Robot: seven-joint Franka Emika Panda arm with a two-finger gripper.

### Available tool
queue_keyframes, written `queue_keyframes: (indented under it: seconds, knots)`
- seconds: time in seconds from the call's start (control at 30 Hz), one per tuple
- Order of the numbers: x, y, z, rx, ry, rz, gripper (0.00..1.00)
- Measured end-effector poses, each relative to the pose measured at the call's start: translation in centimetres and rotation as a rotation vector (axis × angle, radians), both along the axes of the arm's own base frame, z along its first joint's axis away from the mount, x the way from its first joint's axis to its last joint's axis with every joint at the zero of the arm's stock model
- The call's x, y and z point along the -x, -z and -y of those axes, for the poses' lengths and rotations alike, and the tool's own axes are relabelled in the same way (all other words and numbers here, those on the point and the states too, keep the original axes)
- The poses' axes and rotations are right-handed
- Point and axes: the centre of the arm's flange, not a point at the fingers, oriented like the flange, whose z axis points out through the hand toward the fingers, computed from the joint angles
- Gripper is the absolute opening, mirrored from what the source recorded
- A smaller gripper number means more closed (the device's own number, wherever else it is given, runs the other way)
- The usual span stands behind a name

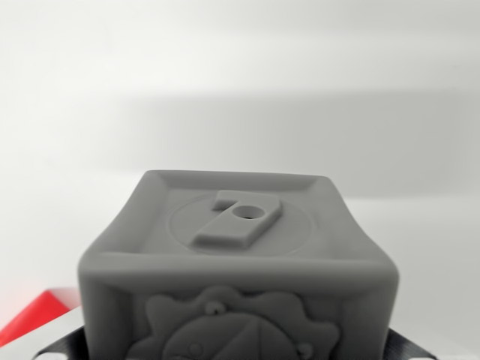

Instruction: Destack cube

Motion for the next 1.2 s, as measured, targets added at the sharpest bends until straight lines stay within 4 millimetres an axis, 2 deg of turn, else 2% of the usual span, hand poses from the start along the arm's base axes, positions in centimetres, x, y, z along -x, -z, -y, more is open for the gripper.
queue_keyframes:
  seconds: [0.2,0.5,1.2]
  knots:
    - [-0.5,0.5,0.6,0.000,0.035,-0.002,0.00]
    - [-0.4,3.7,0.6,0.003,0.038,-0.009,0.00]
    - [-0.4,8.5,0.6,0.003,0.040,-0.008,0.00]
